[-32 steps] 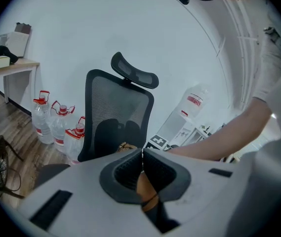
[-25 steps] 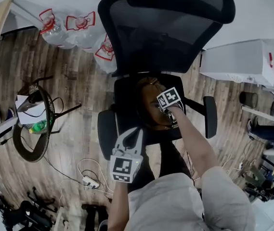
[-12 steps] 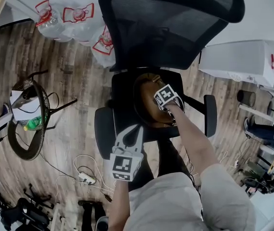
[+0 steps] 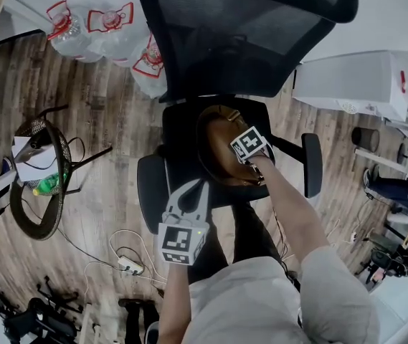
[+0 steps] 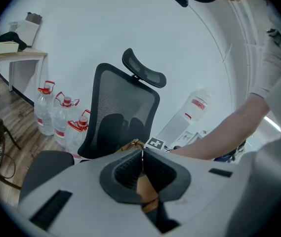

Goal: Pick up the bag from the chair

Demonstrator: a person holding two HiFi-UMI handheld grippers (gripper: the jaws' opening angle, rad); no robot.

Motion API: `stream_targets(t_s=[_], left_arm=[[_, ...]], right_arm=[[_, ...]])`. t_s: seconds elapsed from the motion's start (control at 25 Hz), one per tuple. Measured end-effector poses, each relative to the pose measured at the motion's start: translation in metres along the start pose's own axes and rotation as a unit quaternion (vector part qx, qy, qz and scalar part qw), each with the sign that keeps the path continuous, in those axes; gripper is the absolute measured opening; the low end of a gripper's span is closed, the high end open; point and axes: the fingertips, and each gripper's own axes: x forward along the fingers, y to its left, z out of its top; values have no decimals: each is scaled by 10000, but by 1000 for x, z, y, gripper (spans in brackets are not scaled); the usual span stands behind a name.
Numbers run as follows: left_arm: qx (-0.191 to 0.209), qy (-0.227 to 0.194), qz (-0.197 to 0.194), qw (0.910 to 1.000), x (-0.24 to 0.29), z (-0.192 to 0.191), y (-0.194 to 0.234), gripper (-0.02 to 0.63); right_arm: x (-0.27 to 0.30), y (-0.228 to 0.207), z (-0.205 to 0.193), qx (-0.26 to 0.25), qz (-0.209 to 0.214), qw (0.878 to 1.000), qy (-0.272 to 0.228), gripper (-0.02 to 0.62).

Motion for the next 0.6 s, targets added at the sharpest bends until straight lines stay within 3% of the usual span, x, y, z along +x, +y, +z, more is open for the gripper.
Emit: stream_targets(t_s=[0.16, 0.6], left_arm=[[-24, 19, -80, 10000, -1, -5, -6, 6], [91, 73, -268, 9996, -5, -18, -28, 6]], right_arm=[[-8, 3, -7, -99, 80, 9998, -164, 170], [-48, 32, -21, -1450, 13, 9882, -498, 160]])
